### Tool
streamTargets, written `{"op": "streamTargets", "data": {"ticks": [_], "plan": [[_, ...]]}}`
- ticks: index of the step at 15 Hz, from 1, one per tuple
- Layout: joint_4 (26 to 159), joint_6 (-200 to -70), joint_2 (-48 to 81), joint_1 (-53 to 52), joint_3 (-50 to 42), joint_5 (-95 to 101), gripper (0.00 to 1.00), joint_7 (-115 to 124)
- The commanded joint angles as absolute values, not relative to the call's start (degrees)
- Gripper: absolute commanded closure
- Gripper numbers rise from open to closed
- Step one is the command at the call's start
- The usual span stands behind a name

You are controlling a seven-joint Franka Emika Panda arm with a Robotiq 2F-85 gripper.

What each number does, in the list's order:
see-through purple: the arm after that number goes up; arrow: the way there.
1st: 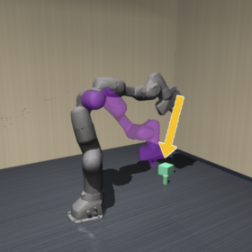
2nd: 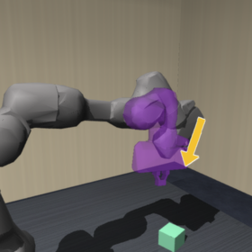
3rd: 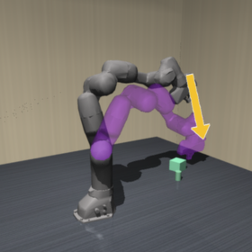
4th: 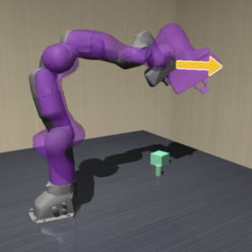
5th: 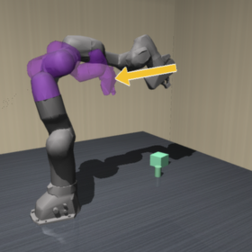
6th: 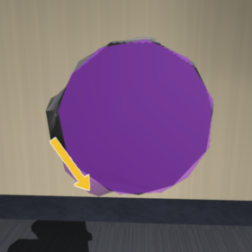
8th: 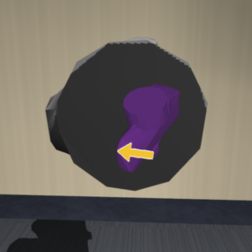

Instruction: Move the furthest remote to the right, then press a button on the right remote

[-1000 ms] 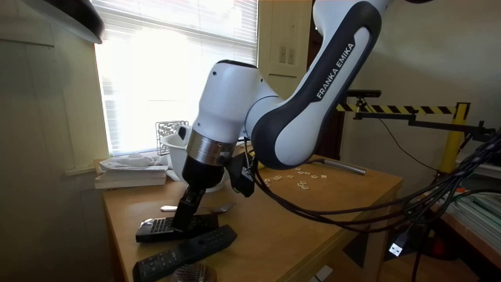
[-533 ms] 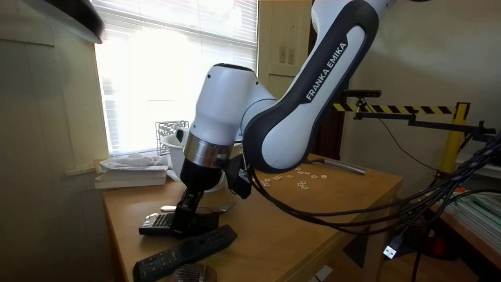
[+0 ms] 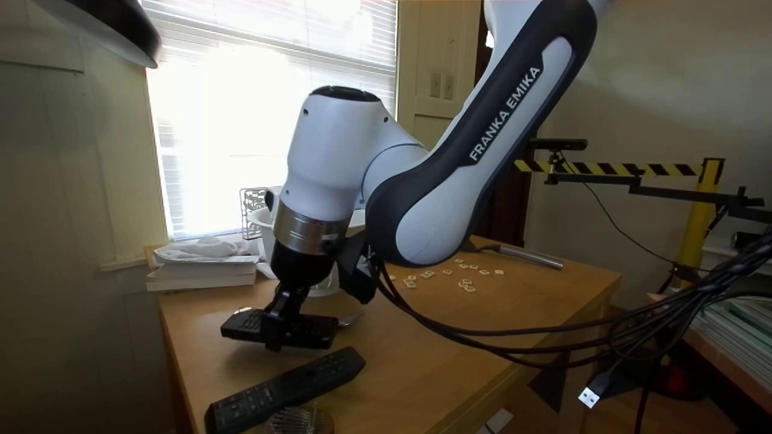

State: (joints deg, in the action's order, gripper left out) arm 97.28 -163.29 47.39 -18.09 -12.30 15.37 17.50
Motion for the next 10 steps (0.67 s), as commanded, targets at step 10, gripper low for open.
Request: {"op": "streamTargets", "data": {"ticks": [10], "plan": [[119.26,-162.41,22.83,3.39,8.14,11.77,0.64,-8.31]]}}
